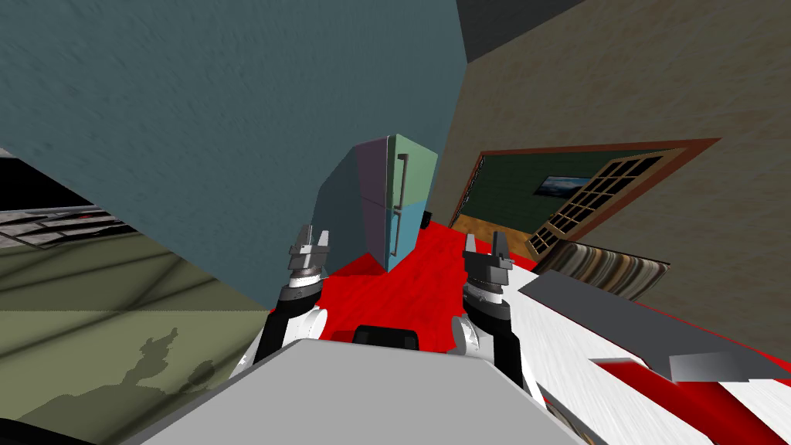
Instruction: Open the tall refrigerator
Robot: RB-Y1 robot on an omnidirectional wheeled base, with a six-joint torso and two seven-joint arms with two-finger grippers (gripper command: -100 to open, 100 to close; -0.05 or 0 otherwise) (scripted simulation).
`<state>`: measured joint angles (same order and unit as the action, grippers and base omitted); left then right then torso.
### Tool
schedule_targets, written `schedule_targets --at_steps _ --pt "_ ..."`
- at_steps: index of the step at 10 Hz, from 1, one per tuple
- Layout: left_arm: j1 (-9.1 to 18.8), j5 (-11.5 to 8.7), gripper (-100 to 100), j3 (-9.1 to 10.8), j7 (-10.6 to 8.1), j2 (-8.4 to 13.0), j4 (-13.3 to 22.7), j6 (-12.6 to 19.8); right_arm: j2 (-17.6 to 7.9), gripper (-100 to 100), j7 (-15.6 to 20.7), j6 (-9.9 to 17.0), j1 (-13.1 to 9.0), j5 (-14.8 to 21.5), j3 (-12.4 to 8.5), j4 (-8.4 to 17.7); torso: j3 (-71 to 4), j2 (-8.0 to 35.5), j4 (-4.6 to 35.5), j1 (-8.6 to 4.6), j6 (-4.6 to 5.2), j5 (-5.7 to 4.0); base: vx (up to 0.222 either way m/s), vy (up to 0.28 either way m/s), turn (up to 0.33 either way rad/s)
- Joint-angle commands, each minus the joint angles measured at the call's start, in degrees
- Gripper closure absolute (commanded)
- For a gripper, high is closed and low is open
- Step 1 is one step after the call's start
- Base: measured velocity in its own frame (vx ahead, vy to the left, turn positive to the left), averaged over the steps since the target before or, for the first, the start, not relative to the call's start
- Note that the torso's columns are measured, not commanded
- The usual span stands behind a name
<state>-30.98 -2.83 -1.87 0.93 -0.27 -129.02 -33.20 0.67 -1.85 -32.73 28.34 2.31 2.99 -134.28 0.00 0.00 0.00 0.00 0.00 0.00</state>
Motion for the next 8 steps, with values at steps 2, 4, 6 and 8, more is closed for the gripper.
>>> schedule_targets --at_steps 2,4,6,8 --pt "0.0 0.0 0 0.0 0.0 0.0 0.0 0.0 0.0 0 0.0 0.0 0.0 0.0 0.0 0.0 -12.0 6.0 6.0 0.0 0.0 0.0 0.0 0.0 0.0" --pt "0.0 0.0 0 0.0 0.0 0.0 0.0 0.0 0.0 0 0.0 0.0 0.0 0.0 0.0 0.0 -28.5 14.2 14.2 0.0 0.0 0.0 0.0 0.0 0.0" --pt "0.0 0.0 0 0.0 0.0 0.0 0.0 0.0 0.0 0 0.0 0.0 0.0 0.0 0.0 0.0 -45.4 22.7 22.7 0.0 0.0 0.0 0.0 0.0 0.0" --pt "0.0 0.0 0 0.0 0.0 0.0 0.0 0.0 0.0 0 0.0 0.0 0.0 0.0 0.0 0.0 -62.3 31.2 31.1 0.0 0.0 0.0 0.0 0.0 0.0"
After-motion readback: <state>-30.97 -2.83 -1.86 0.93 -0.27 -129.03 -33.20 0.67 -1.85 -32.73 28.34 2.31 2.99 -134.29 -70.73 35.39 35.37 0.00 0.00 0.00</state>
